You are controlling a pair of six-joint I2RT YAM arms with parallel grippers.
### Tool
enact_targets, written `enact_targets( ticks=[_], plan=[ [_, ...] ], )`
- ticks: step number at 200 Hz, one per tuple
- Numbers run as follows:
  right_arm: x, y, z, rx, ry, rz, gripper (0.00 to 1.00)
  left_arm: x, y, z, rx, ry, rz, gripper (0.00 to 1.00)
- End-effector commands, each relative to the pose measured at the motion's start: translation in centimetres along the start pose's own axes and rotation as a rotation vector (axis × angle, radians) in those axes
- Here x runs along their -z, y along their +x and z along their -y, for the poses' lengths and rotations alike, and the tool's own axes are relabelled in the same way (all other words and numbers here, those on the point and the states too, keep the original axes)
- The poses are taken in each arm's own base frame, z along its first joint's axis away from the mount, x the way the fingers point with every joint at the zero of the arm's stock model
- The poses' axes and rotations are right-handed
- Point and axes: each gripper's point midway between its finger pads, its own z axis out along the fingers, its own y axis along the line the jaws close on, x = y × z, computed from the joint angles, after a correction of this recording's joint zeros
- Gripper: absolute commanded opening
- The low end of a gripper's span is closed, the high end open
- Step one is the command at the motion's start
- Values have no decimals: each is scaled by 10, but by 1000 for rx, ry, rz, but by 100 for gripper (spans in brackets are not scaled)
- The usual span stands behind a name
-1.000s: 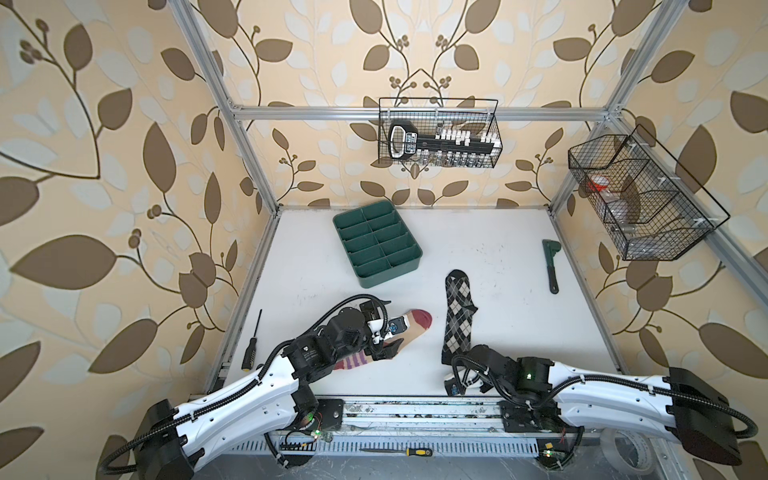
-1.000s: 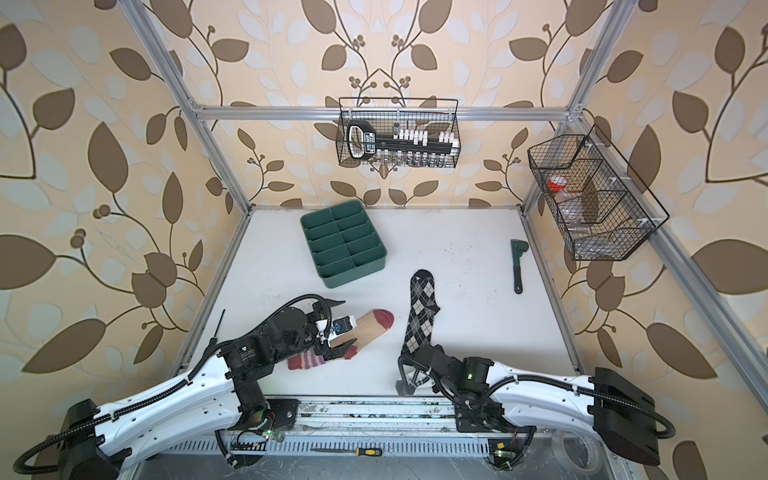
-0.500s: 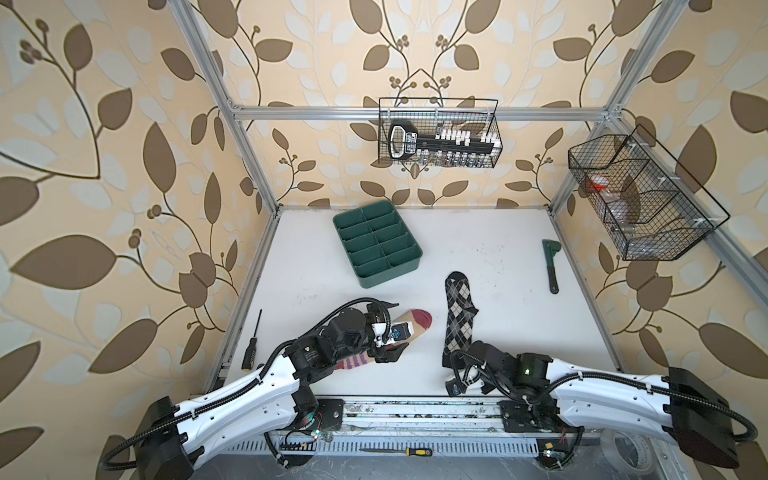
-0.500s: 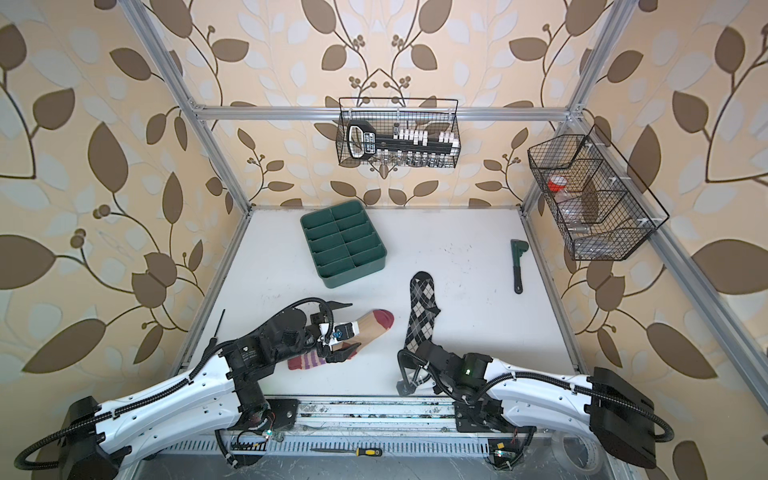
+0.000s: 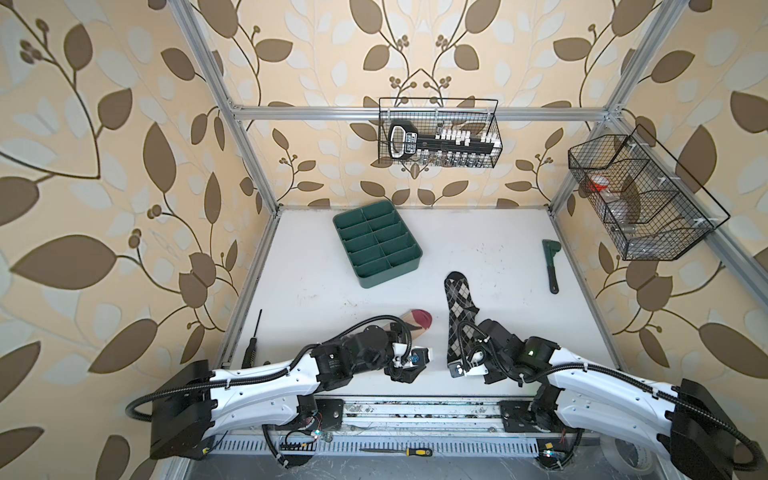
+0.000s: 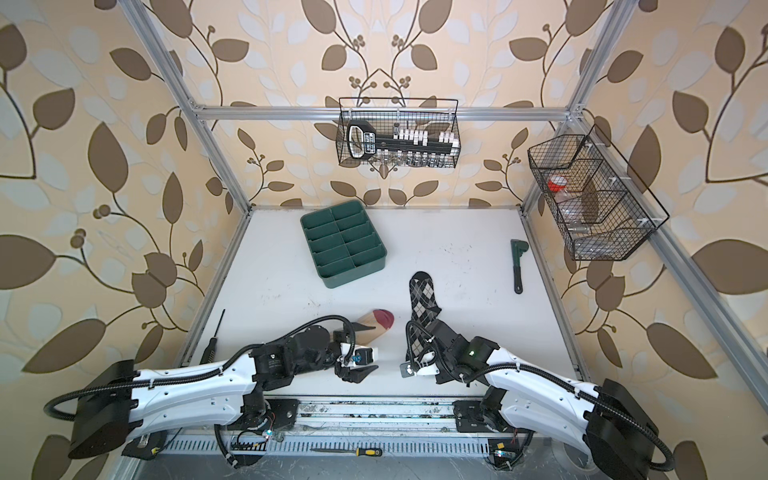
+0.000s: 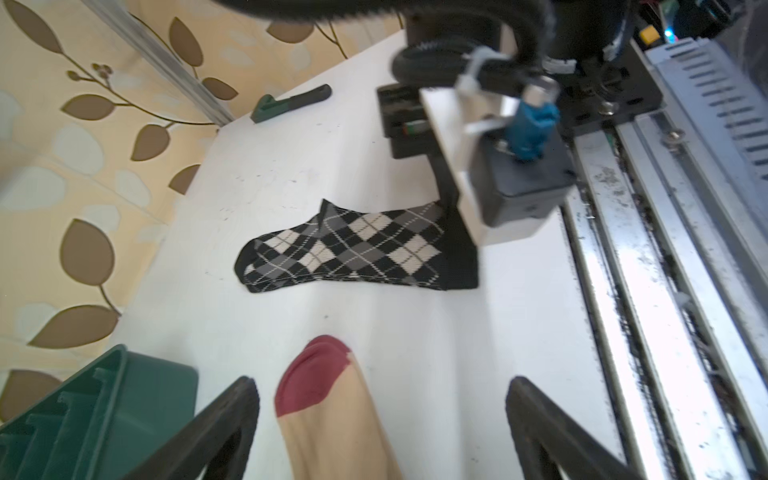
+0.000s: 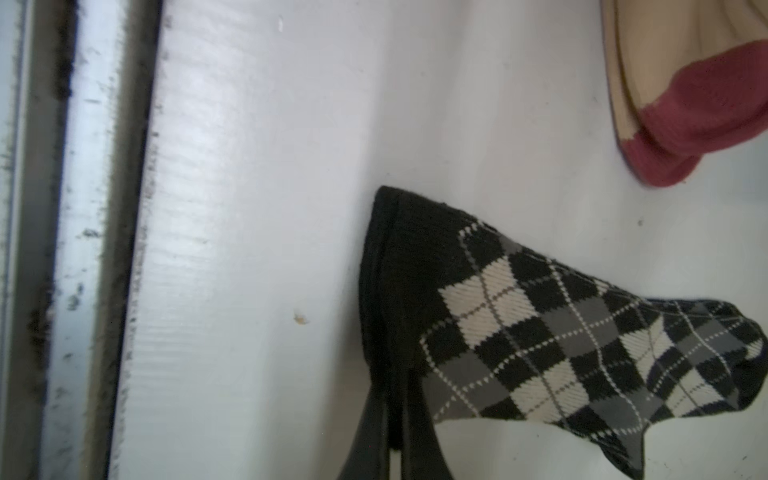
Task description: Roll the socks
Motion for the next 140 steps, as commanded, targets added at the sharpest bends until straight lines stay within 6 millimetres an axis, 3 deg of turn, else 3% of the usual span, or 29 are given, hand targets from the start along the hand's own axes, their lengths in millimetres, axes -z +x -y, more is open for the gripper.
enact_targets(
  ticks=[1, 30, 63, 72, 114, 140],
  plan=[
    [-2, -2, -9, -23, -35, 49, 0, -10, -16, 6, 20, -37, 57, 92],
    [-4, 5, -20, -17, -82, 25, 0, -30, -17, 25, -54, -18, 43, 92],
    [-1, 6, -25, -48, -102, 33, 0, -57, -19, 23, -143, -95, 41, 87],
    [0, 6, -26, -61, -112, 39, 0, -66, -11, 25, -169, -105, 18, 86],
    [1, 10, -38, -78, -175, 20, 0, -81, -5, 22, -249, -153, -1, 81],
    [-2, 5, -38, -120, -213, 35, 0, -87, -12, 24, -261, -164, 25, 78]
  ],
)
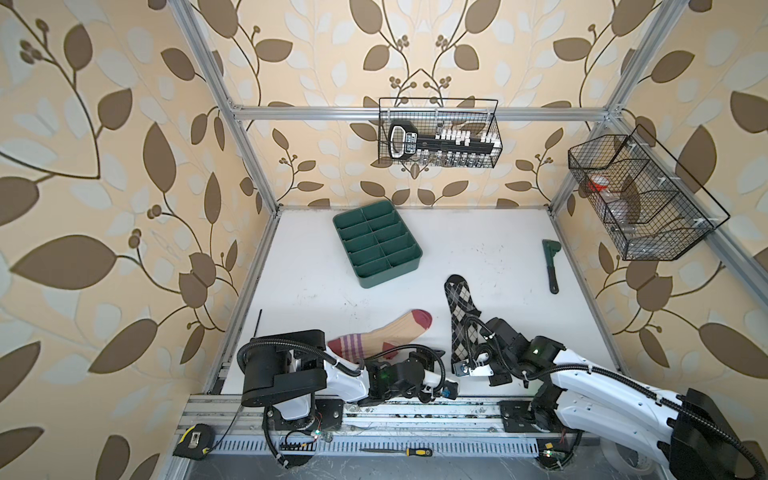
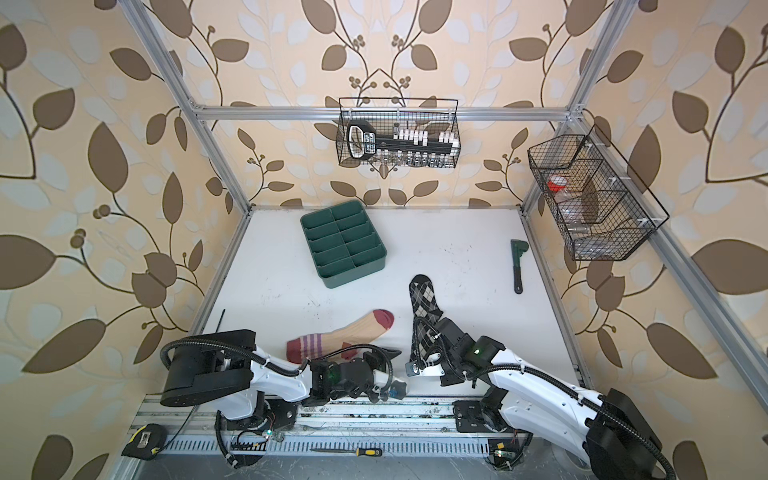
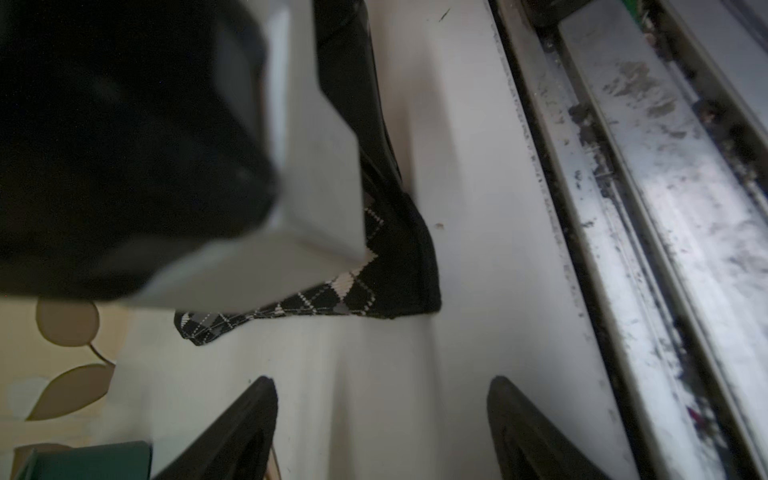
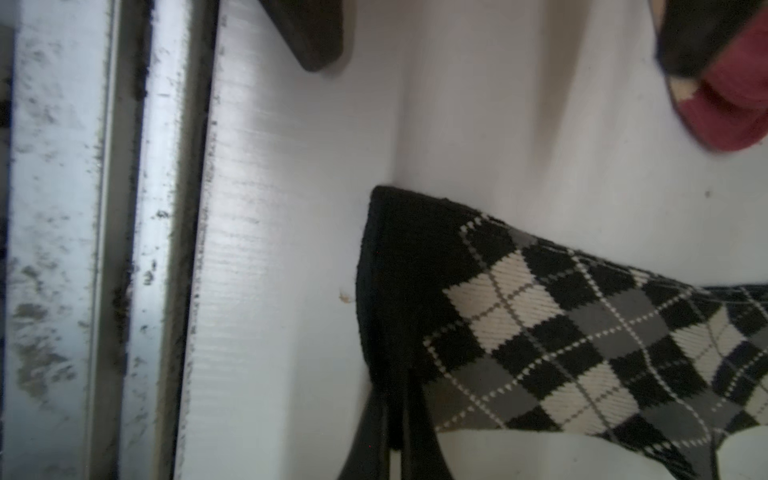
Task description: Roll the socks
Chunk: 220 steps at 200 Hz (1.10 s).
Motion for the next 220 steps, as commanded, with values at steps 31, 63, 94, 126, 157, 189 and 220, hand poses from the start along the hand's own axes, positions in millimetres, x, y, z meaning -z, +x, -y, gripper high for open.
enact_targets(
  ticks=[31, 63, 94, 126, 157, 189, 220],
  plan=[
    [1, -19, 0, -135, -134, 65, 0, -6, -36, -4, -71, -124, 87, 76],
    [8, -30, 15, -203, -161, 107, 0, 2, -34, 11, -92, -141, 70, 75],
    [4, -30, 13, -217, -189, 103, 0, -6, -40, 6, -74, -178, 81, 71],
    [5, -29, 10, -223, -208, 95, 0, -12, -38, -10, -3, -254, 76, 68],
    [8, -24, 4, -227, -213, 83, 0, -11, -24, -15, 13, -269, 46, 64],
    [10, -22, 1, -224, -201, 89, 0, -19, -15, -15, 18, -273, 24, 57],
    [11, -22, 1, -219, -179, 100, 0, -22, -9, -10, 29, -270, 9, 52]
  ],
)
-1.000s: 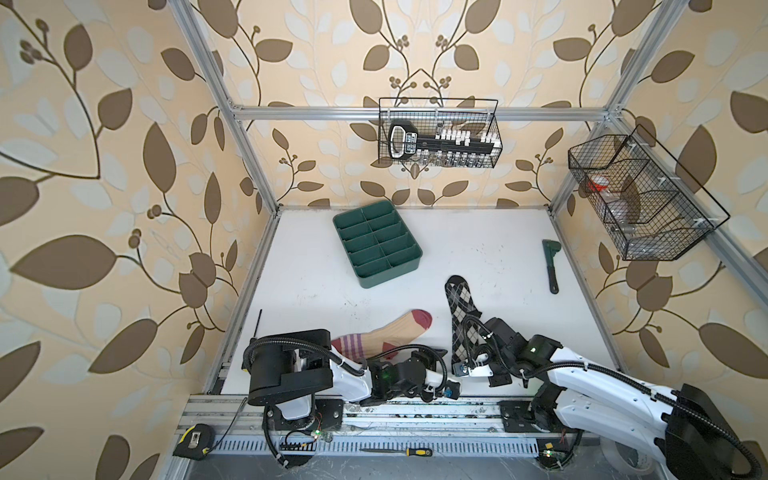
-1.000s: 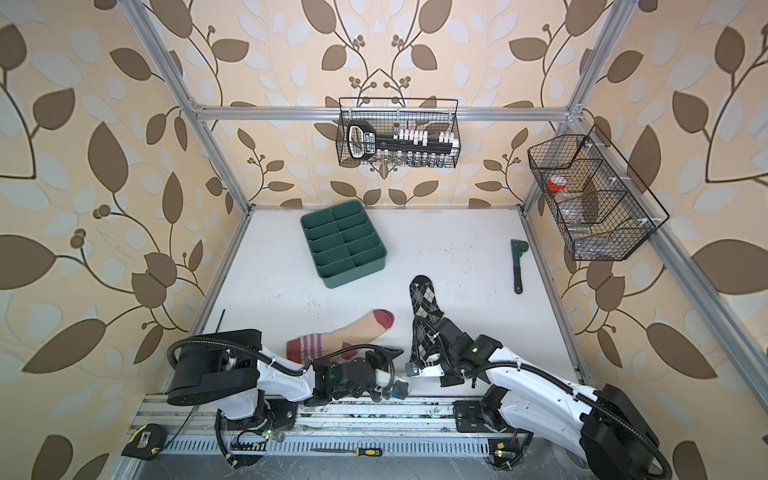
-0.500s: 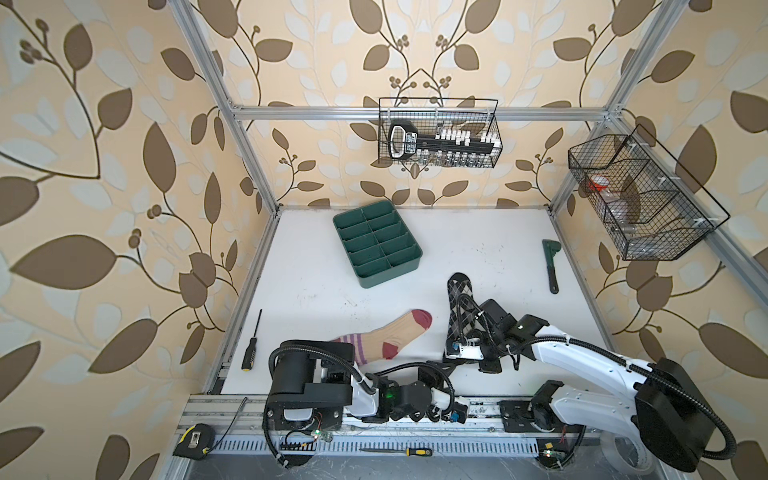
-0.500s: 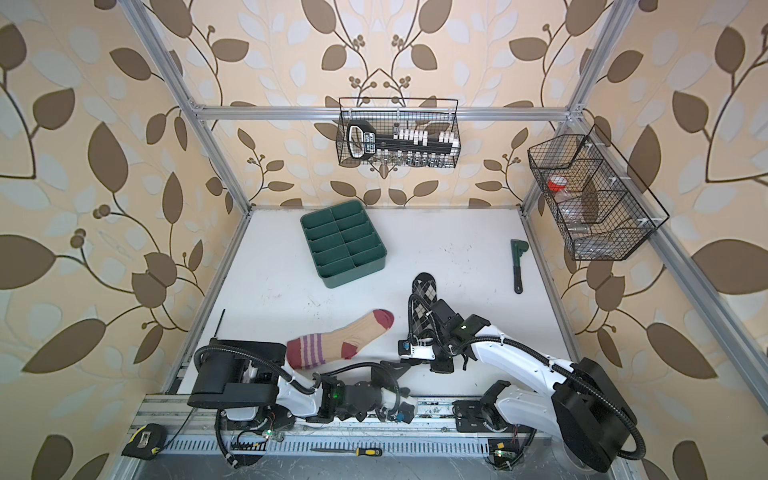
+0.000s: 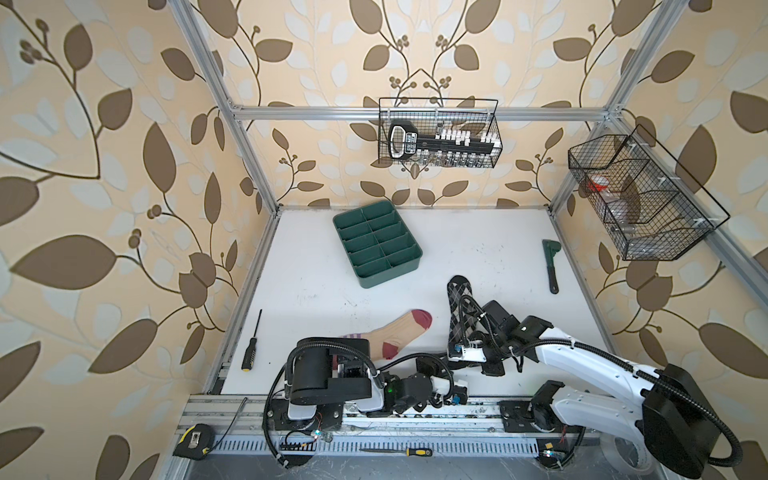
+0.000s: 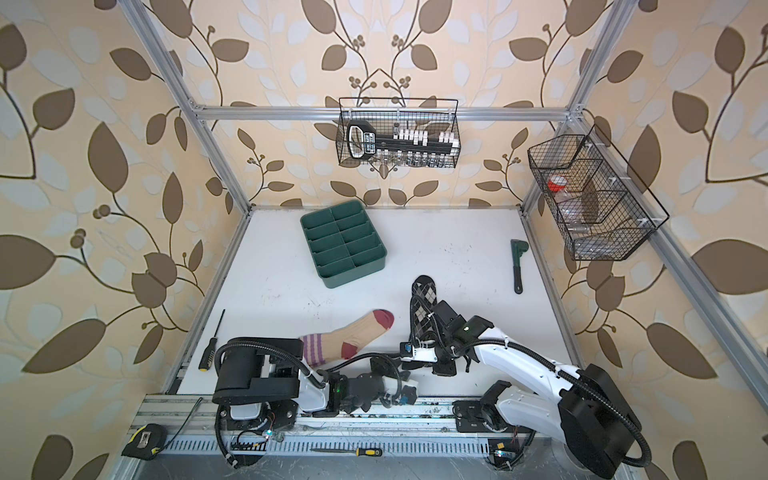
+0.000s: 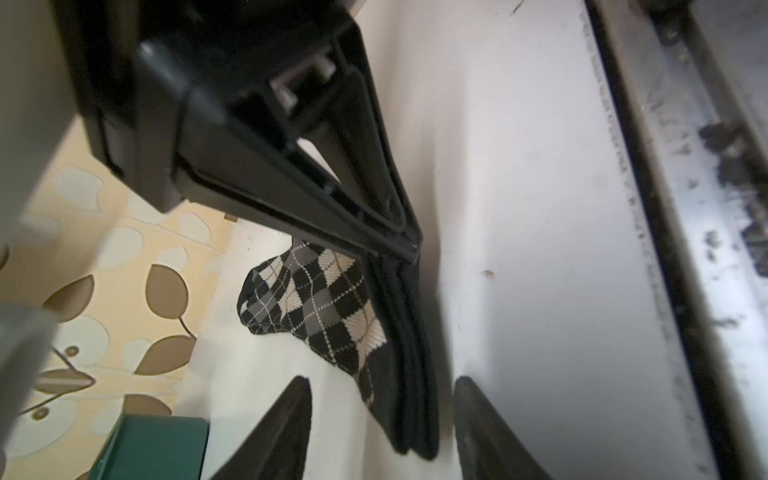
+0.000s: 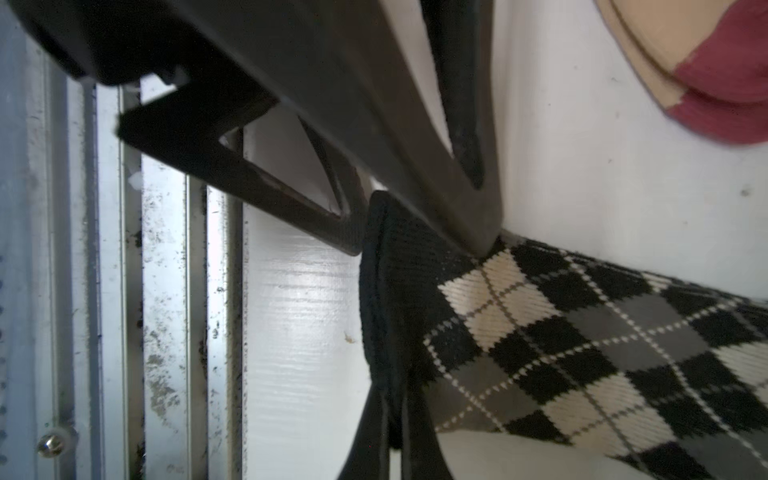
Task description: Roll the socks
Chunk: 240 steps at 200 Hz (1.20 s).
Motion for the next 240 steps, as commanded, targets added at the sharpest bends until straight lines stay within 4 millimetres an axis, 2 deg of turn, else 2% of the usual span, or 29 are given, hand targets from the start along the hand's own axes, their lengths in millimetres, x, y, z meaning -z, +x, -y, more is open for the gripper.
enact_targets(
  ticks=[1, 28, 60, 114, 125, 129, 141, 149, 155, 159, 161, 186, 204, 214, 240],
  plan=[
    [-1, 4, -11, -14, -35, 11, 0, -3, -7, -10, 49, -51, 21, 52],
    [-1, 5, -11, -11, -23, 12, 0, -6, -10, -11, 55, -52, 28, 43],
    [-1, 8, -11, -9, -12, 6, 0, -7, -12, -8, 56, -41, 35, 21],
    [-5, 10, -4, -18, 36, 9, 0, -7, -15, -3, 50, -23, 40, 0],
    [-5, 12, -2, -14, 58, 5, 0, -6, -15, -1, 43, -14, 33, 0],
    [-5, 13, 1, -14, 72, 4, 6, -5, -16, 0, 42, -11, 31, 0],
    [-4, 14, 6, -12, 111, -1, 33, -4, -14, 2, 53, 10, 20, 0],
    [-2, 14, 10, -6, 138, -1, 57, -4, -13, 6, 50, 39, 4, 0],
    [-2, 15, 12, -1, 153, -5, 64, -4, -12, 9, 52, 59, -8, 0],
    [-1, 15, 13, 4, 162, -7, 77, -4, -10, 11, 56, 70, -16, 0],
    [0, 15, 14, 7, 167, -7, 81, -4, -10, 12, 58, 76, -20, 0],
    [8, 19, 17, 58, 209, -35, 100, -5, -5, 23, 103, 145, -60, 0],
    [21, 21, 20, 91, 243, -63, 100, -1, -3, 35, 121, 242, -96, 0],
    [31, 22, 24, 107, 274, -76, 100, 1, -4, 35, 135, 264, -109, 0],
    [73, 18, 43, 105, 414, -55, 100, 1, -2, 32, 179, 347, -162, 0]
  ],
)
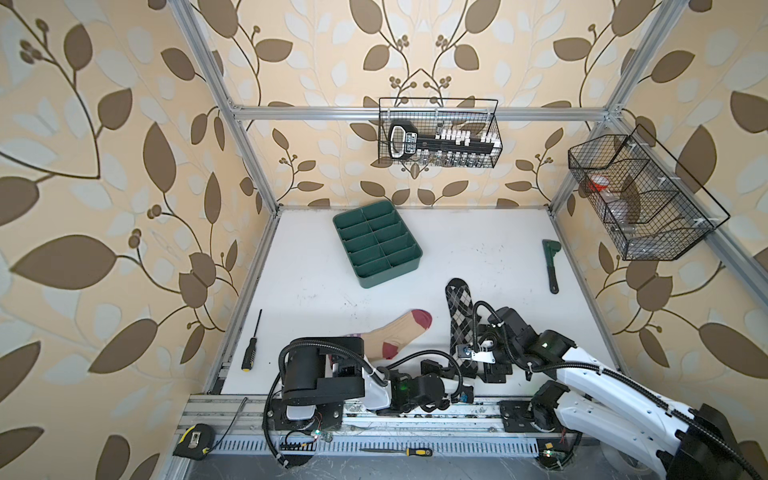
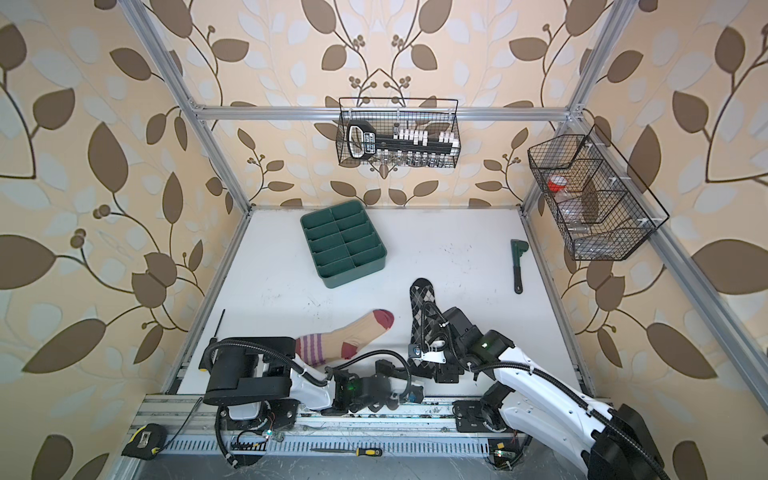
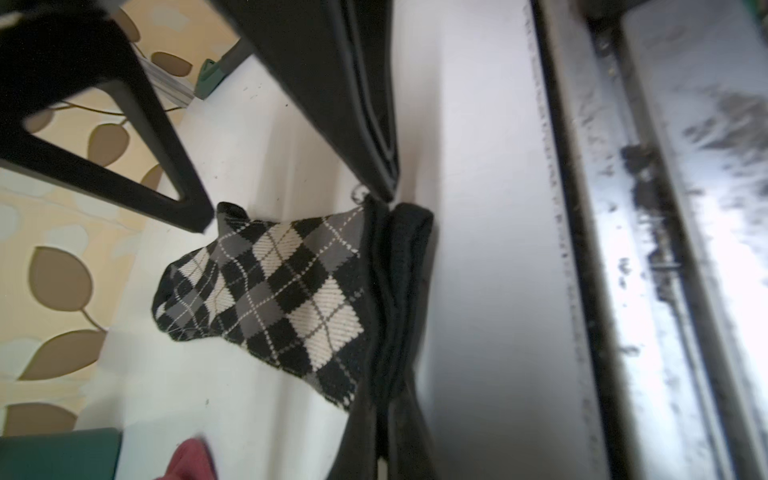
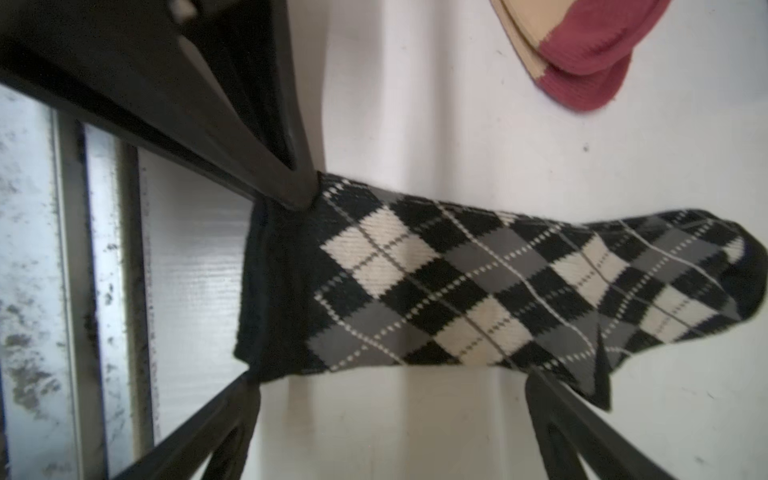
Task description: Roll the socks
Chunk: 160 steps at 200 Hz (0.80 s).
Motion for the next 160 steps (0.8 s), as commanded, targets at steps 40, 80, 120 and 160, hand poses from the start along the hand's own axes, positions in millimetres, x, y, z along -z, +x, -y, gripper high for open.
enact_targets(
  ticks=[40, 80, 120, 160],
  plan=[
    [76, 2, 66, 33, 320, -26, 100, 0, 5, -12, 256, 287, -156, 0],
    [110, 11, 100, -4, 539, -83, 99, -12, 11, -33, 482, 332, -210, 0],
    [148, 1, 109, -36, 655, -17, 99, -17, 12, -53, 756, 448, -261, 0],
    [132, -6, 78, 28, 517, 26, 99, -19, 6, -66, 914, 556, -263, 0]
  ],
)
